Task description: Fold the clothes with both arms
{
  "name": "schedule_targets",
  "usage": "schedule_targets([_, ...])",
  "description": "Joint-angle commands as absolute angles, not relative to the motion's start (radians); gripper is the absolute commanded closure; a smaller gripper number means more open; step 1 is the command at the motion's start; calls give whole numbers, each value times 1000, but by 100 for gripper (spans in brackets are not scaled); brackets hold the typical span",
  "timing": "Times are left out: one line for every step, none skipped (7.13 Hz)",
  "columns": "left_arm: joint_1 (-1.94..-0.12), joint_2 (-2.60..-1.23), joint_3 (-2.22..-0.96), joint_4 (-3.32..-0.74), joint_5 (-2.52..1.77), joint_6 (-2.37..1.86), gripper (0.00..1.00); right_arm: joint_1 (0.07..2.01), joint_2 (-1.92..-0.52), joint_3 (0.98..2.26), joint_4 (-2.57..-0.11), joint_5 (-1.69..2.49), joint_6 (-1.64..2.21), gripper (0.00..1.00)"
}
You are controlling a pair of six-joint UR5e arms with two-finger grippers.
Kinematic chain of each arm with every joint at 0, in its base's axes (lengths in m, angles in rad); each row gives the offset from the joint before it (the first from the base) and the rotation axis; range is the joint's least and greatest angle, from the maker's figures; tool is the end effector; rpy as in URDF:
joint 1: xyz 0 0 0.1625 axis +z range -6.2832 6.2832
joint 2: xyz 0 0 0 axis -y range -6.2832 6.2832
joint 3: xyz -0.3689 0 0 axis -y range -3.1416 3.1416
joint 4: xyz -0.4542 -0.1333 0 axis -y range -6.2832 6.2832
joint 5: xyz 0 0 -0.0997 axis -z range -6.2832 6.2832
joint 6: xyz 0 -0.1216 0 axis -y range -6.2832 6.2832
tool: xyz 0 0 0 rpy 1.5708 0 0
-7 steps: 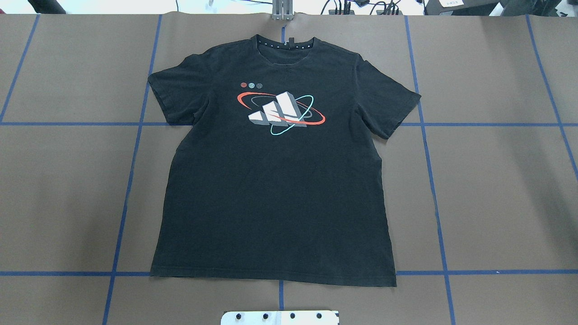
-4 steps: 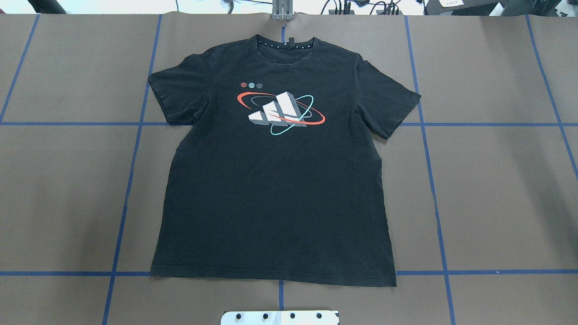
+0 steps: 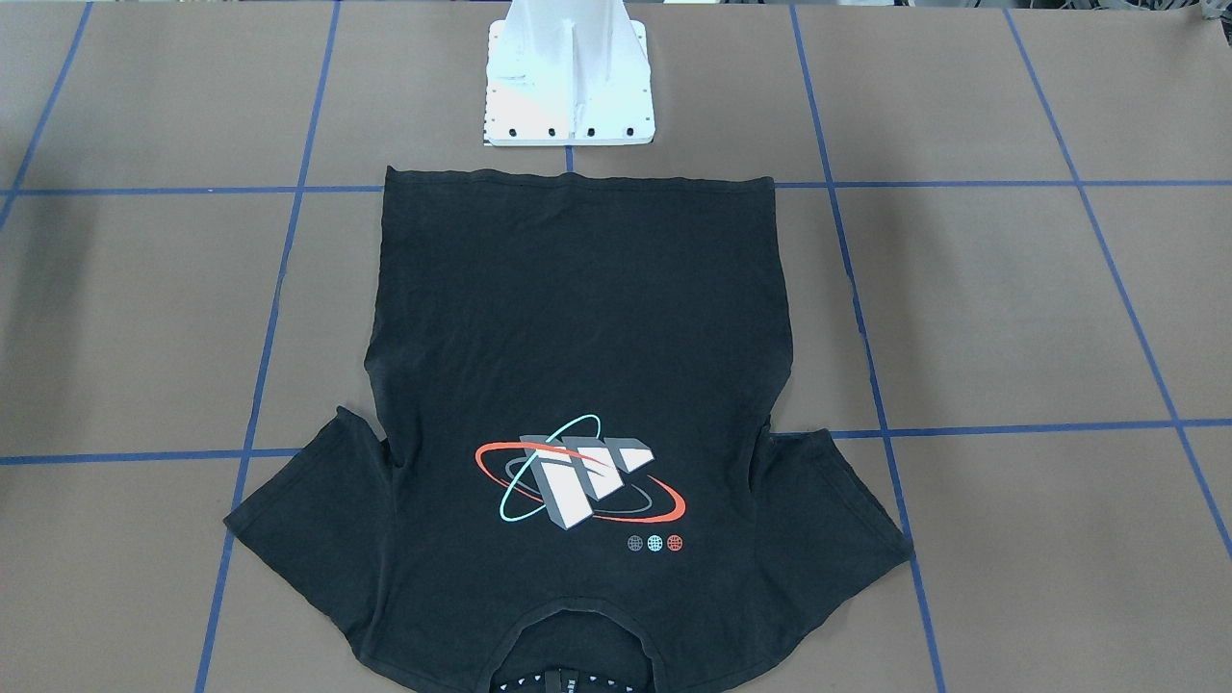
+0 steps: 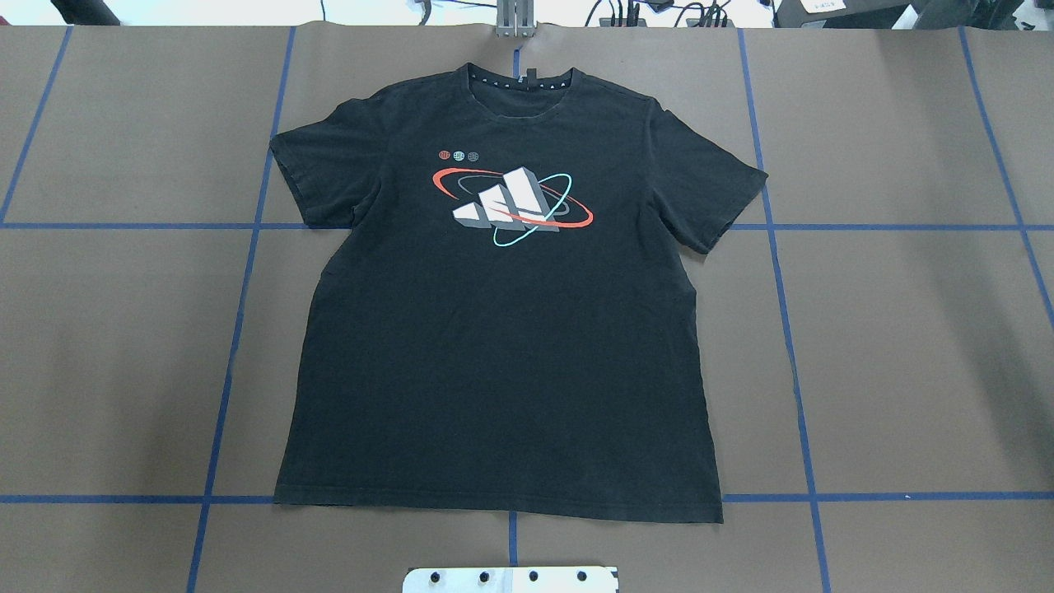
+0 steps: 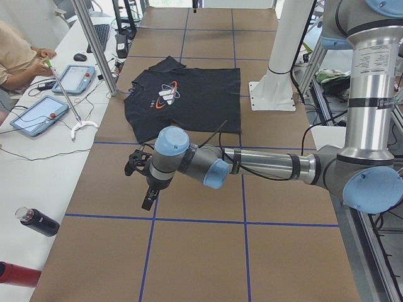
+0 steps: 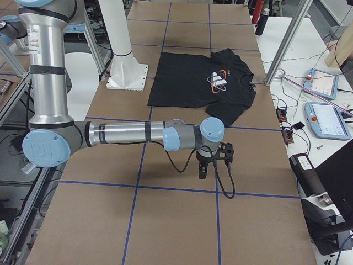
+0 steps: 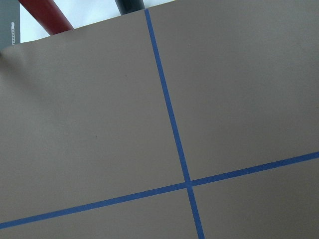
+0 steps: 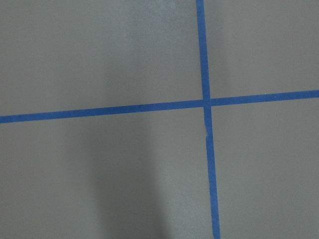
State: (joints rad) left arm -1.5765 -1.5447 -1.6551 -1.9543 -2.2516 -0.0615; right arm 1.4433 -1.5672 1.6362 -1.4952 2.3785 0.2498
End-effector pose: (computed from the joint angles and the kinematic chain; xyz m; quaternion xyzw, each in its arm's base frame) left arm -0.0600 -0.5740 0.5477 0.1973 0.3314 0.0422 0.9217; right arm -0.0268 -0.5664 0.5689 -0.0083 -0.3974 0.0277 0.9172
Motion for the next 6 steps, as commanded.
schedule_targets([-1566, -1545, -1645, -1994, -2263, -61, 0, 1372, -1568, 1635, -1387, 2379, 253, 0])
schedule_targets([-1565, -1533, -1644, -2014, -2285, -57, 0, 1321, -1565, 1638, -1367, 2379, 271, 0])
schedule_targets([-1559, -1529, -1643, -2049, -2287, -61, 0, 1255, -1512, 1641, -1353, 2376, 358, 0])
schedule_targets([-1559, -1528, -1643, -2065, -2287, -60, 0, 1196, -1420, 1635, -1353, 2372, 567, 0])
schedule_targets([-1559, -1525, -1643, -2068, -2287, -60, 0, 1121, -1317, 1617, -1351, 2340, 759, 0])
schedule_targets([-1559, -1525, -1643, -2068, -2287, -60, 0, 1091, -1243, 1567, -1347, 2300, 793, 0])
